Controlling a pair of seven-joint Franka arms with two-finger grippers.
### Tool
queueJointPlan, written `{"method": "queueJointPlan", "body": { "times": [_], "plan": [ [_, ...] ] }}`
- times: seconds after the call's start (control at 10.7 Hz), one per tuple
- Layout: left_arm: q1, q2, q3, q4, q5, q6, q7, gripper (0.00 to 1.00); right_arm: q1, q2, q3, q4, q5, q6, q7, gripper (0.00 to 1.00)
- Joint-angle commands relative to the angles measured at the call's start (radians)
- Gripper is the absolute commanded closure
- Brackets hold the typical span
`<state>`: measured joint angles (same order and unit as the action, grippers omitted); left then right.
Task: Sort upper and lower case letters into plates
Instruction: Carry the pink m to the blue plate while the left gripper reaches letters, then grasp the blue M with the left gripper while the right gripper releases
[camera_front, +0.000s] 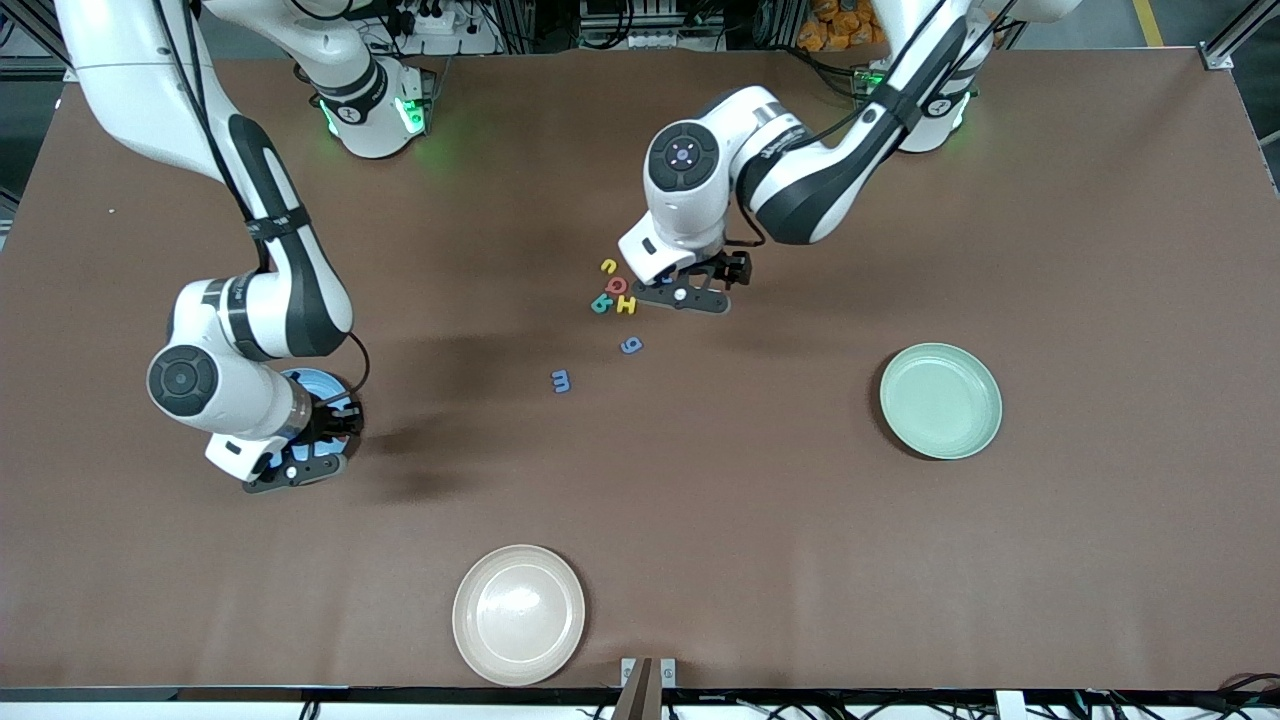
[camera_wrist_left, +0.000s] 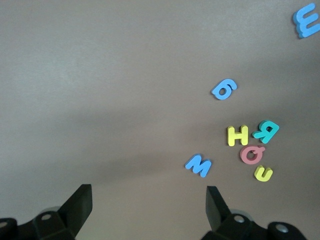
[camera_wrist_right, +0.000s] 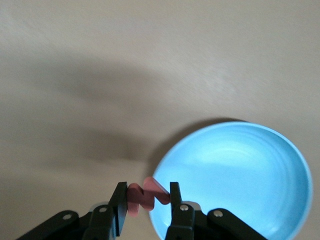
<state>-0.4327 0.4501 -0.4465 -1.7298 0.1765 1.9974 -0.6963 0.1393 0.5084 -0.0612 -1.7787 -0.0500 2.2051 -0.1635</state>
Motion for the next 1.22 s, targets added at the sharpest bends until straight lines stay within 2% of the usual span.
{"method": "queueJointPlan", "body": {
  "times": [0.0,0.19,0.28,0.37,0.47,0.65,0.84,1.12],
  "plan": [
    [-0.026,-0.007,0.002,-0.088,0.035,0.108,-0.031,0.00,-0.079,-0.059,0.015,-0.103,-0.057,0.060,-0.058,1.00],
    [-0.038,-0.005,0.002,-0.173,0.035,0.257,-0.064,0.00,-0.133,-0.047,0.017,-0.131,-0.056,0.125,-0.154,0.95],
    [-0.040,-0.001,0.002,-0.200,0.037,0.311,-0.065,0.00,-0.135,-0.047,0.017,-0.149,-0.057,0.142,-0.156,0.87],
    [-0.052,0.015,0.003,-0.209,0.037,0.334,-0.065,0.00,-0.142,-0.045,0.017,-0.156,-0.056,0.146,-0.157,0.51],
    [-0.070,0.039,0.008,-0.209,0.070,0.357,-0.066,0.00,-0.161,-0.039,0.018,-0.154,-0.053,0.148,-0.157,0.01],
    [-0.070,0.081,0.003,-0.211,0.200,0.388,-0.092,0.03,-0.164,-0.033,0.018,-0.153,-0.053,0.146,-0.157,0.00],
    [-0.092,0.123,0.006,-0.211,0.212,0.463,-0.141,0.03,-0.164,-0.033,0.018,-0.153,-0.051,0.148,-0.157,0.00],
    [-0.090,0.176,0.009,-0.211,0.282,0.497,-0.184,0.03,-0.162,-0.025,0.018,-0.151,-0.047,0.146,-0.157,0.00]
  ]
}}
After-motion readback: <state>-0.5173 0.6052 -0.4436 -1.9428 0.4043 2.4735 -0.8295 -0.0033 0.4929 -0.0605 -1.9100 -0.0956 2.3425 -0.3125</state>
